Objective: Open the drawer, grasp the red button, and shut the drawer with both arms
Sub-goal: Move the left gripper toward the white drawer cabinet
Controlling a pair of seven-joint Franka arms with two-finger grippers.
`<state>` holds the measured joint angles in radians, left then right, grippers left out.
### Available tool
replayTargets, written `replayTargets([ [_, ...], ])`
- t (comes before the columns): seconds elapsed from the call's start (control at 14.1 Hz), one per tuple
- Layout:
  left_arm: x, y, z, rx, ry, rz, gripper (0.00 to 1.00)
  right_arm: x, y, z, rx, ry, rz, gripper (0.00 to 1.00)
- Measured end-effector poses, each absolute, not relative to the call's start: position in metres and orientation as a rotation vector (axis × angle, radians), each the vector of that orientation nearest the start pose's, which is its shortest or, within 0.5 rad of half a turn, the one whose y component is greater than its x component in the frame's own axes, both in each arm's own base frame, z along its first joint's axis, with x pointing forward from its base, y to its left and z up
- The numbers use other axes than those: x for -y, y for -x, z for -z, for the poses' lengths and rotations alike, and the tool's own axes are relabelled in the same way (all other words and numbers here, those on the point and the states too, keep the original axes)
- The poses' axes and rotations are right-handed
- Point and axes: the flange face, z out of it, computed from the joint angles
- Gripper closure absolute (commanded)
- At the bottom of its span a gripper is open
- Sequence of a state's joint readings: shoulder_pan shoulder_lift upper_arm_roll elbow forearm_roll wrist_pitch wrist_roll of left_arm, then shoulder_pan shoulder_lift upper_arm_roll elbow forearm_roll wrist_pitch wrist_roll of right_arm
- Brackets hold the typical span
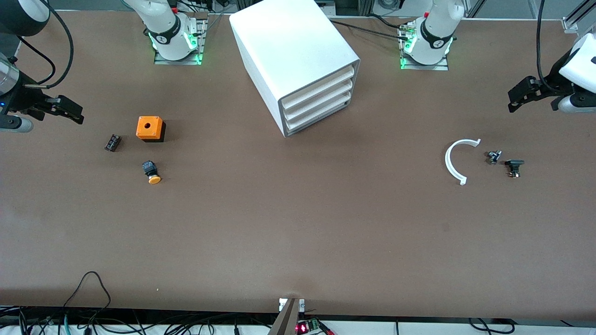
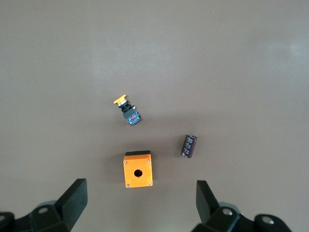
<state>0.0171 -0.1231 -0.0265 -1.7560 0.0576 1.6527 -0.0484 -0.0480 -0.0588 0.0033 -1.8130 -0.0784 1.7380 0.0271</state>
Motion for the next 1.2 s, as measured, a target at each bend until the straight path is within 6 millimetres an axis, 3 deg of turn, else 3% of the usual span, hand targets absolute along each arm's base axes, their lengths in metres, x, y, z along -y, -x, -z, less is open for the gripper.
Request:
replayTargets([
  [1.2,0.0071,-0.5259,-0.6108,0.034,3.081,0.037,0.00,0.0322,-0.5414,-0.5558,-0.116,3.180,-0.029,0.00],
])
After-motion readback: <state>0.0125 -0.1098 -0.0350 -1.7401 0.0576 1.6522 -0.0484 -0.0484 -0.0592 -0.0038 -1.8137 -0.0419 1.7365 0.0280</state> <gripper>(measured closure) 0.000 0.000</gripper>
